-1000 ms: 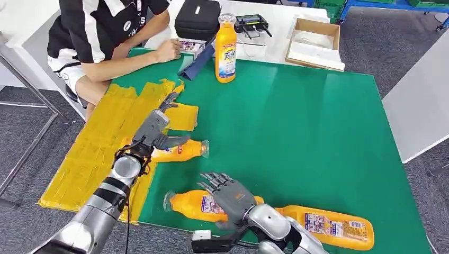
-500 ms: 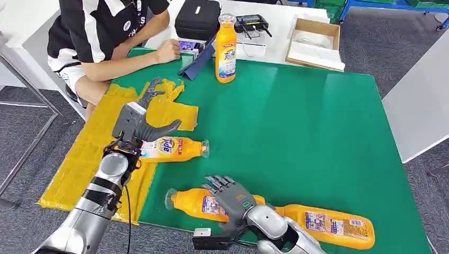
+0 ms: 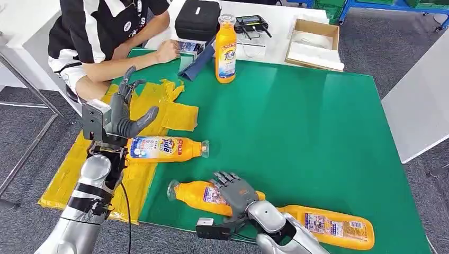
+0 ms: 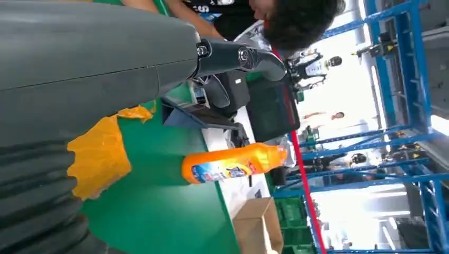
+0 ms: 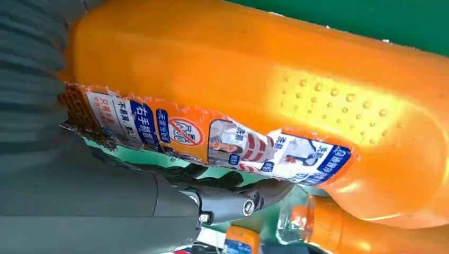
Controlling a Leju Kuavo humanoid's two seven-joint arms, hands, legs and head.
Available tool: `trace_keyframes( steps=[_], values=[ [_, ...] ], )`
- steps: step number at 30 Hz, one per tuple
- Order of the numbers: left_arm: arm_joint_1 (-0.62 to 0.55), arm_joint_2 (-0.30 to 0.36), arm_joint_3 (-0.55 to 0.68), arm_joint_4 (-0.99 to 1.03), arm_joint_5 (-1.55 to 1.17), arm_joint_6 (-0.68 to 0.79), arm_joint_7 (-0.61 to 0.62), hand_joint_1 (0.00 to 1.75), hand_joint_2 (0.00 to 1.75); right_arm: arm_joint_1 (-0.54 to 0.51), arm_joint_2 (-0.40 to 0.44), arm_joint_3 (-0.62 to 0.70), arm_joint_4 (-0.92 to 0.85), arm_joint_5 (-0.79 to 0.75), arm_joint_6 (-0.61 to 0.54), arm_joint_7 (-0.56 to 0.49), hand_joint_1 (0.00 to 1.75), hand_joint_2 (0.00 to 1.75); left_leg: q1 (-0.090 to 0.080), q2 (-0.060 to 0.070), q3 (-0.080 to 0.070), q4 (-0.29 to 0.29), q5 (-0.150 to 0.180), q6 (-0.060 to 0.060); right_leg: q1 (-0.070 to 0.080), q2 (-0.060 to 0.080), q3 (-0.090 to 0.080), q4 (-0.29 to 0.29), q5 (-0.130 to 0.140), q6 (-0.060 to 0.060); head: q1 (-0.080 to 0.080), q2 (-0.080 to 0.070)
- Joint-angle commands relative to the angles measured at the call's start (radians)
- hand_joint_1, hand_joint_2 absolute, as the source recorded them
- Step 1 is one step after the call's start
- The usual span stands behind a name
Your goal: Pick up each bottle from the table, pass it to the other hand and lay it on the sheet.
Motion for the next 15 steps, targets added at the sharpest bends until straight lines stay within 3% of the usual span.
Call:
trace_keyframes(
  steps=[1, 3, 4, 5, 15],
  values=[
    [0.010, 0.013, 0.021, -0.018, 0.003, 0.006, 0.003, 0.00, 1.75, -0.005, -0.006, -0.063, 0.084, 0.073, -0.007, 0.057, 0.00, 1.75, 0.001, 0.000, 0.005, -0.001, -0.001, -0.002, 0.001, 0.003, 0.005, -0.001, -0.001, -0.002, 0.000, 0.000],
    [0.017, 0.011, 0.024, -0.022, 0.003, 0.007, 0.003, 0.00, 1.75, 0.004, -0.010, -0.086, 0.085, 0.096, -0.001, 0.079, 0.00, 1.75, 0.002, 0.000, 0.009, 0.000, -0.003, -0.003, 0.001, 0.004, 0.009, -0.001, -0.003, -0.004, 0.000, 0.000],
    [0.018, 0.011, 0.024, -0.023, 0.003, 0.007, 0.003, 0.00, 1.75, 0.007, -0.010, -0.097, 0.090, 0.101, 0.002, 0.081, 0.65, 1.75, 0.001, 0.000, 0.006, 0.000, -0.001, -0.002, 0.001, 0.002, 0.007, -0.002, -0.001, -0.002, 0.000, 0.000],
    [0.019, 0.011, 0.023, -0.023, 0.003, 0.007, 0.003, 0.00, 1.75, 0.008, -0.013, -0.101, 0.093, 0.102, 0.002, 0.080, 1.73, 1.75, 0.002, 0.000, 0.007, 0.000, -0.002, -0.002, 0.001, 0.003, 0.008, -0.002, -0.002, -0.003, 0.000, 0.000],
    [0.020, 0.010, 0.016, -0.027, 0.003, 0.008, 0.003, 0.00, 1.75, 0.023, 0.002, -0.166, 0.085, 0.048, -0.022, 0.054, 1.75, 1.75, 0.001, -0.001, 0.008, 0.000, -0.003, -0.003, 0.001, 0.003, 0.009, -0.001, -0.003, -0.003, 0.000, 0.000]
  ],
)
